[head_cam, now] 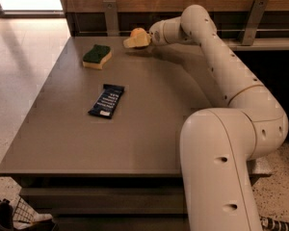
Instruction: Pick orange
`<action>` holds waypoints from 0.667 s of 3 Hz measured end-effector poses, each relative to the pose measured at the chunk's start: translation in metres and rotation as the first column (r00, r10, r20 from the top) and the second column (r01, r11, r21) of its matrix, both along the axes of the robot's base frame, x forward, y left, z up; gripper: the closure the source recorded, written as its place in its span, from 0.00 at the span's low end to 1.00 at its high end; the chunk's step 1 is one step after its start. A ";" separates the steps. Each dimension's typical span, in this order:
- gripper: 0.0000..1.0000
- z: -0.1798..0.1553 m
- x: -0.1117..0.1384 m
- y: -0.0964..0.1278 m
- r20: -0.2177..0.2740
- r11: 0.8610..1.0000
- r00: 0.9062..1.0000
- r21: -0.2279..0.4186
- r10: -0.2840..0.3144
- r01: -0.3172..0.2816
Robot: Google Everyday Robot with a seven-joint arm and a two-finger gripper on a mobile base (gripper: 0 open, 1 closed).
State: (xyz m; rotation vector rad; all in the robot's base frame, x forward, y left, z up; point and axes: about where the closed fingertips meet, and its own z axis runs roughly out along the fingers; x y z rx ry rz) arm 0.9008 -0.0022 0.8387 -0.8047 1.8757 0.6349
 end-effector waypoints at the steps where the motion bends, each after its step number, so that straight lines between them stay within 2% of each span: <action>1: 0.40 -0.001 0.000 0.002 -0.001 1.000 1.000 0.000 0.002 -0.002; 2: 0.64 -0.004 0.001 0.006 -0.005 1.000 1.000 0.001 0.007 -0.007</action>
Offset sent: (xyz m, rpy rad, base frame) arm 0.0005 0.0021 -0.0009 0.0006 0.0008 0.0021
